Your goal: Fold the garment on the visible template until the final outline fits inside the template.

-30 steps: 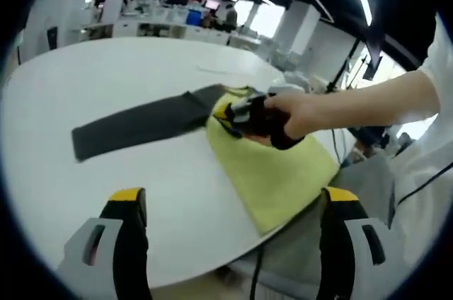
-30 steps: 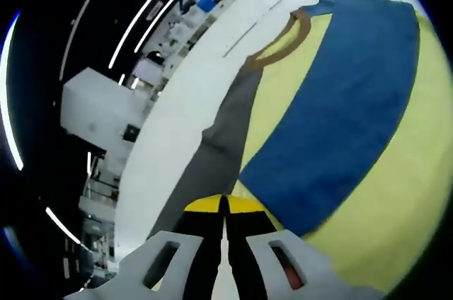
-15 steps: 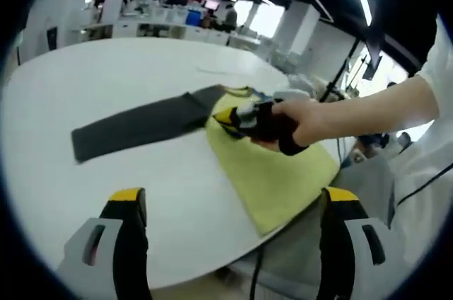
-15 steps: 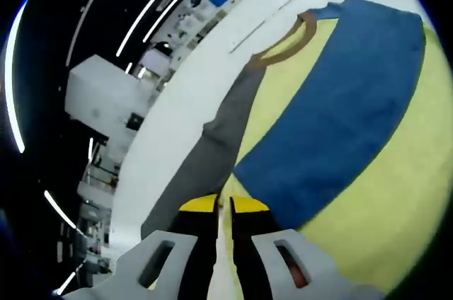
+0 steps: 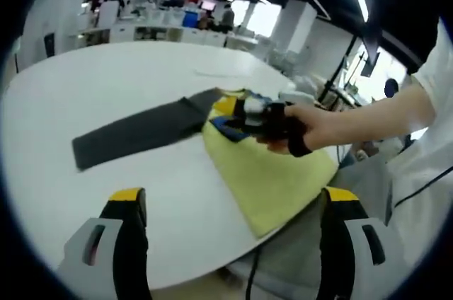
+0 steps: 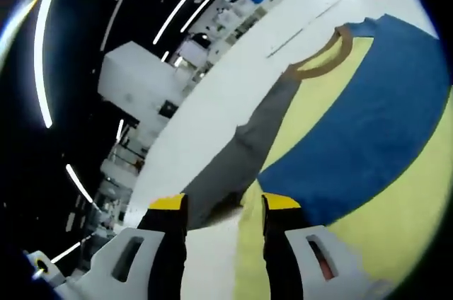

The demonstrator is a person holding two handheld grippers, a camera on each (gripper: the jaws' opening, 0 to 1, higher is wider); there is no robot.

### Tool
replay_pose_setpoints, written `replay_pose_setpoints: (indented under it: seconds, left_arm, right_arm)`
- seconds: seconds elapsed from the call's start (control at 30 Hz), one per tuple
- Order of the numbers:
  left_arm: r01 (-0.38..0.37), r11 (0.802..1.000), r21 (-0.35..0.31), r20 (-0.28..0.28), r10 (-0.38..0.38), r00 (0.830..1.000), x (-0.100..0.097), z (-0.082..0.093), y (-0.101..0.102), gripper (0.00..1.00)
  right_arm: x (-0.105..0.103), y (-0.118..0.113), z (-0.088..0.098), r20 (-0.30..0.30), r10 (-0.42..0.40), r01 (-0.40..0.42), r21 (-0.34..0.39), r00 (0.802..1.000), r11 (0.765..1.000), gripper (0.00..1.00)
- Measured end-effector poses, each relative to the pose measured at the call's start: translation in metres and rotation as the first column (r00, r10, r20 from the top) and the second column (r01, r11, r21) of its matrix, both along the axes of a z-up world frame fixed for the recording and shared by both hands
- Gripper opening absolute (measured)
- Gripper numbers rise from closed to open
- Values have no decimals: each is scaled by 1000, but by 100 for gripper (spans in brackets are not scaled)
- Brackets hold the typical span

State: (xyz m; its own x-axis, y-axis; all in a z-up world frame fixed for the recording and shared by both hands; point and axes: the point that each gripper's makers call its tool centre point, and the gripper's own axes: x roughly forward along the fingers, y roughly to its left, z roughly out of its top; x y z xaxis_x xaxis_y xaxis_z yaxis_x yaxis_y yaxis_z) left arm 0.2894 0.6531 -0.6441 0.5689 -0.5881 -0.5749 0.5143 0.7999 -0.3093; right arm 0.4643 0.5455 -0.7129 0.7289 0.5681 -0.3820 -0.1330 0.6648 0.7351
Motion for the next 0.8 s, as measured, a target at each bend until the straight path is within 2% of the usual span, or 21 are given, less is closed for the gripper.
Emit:
replay_pose_setpoints:
  seconds: [0.2,0.43,0.53,0.67,0.8]
  left_arm:
    - [3,1000,10,2,-3,1000,-1,7,-3,99]
    - [13,1000,20,9,-13,1000,0,16,-10,98]
    - [19,1000,24,15,-19,1000,-1,21,-14,98]
    - [24,999,29,18,-25,1000,-3,25,-19,98]
    - [30,999,36,20,-31,999,-5,30,-22,98]
  right_arm:
    - [-15,-7,11,62,122,-118,-62,991,991,62]
    - [-26,-23,26,93,174,-168,-74,980,983,76]
    - [-33,-28,33,102,214,-207,-80,971,975,83]
    - [-41,-34,42,140,269,-252,-126,953,959,92]
    - [-49,-41,53,172,283,-262,-133,944,956,99]
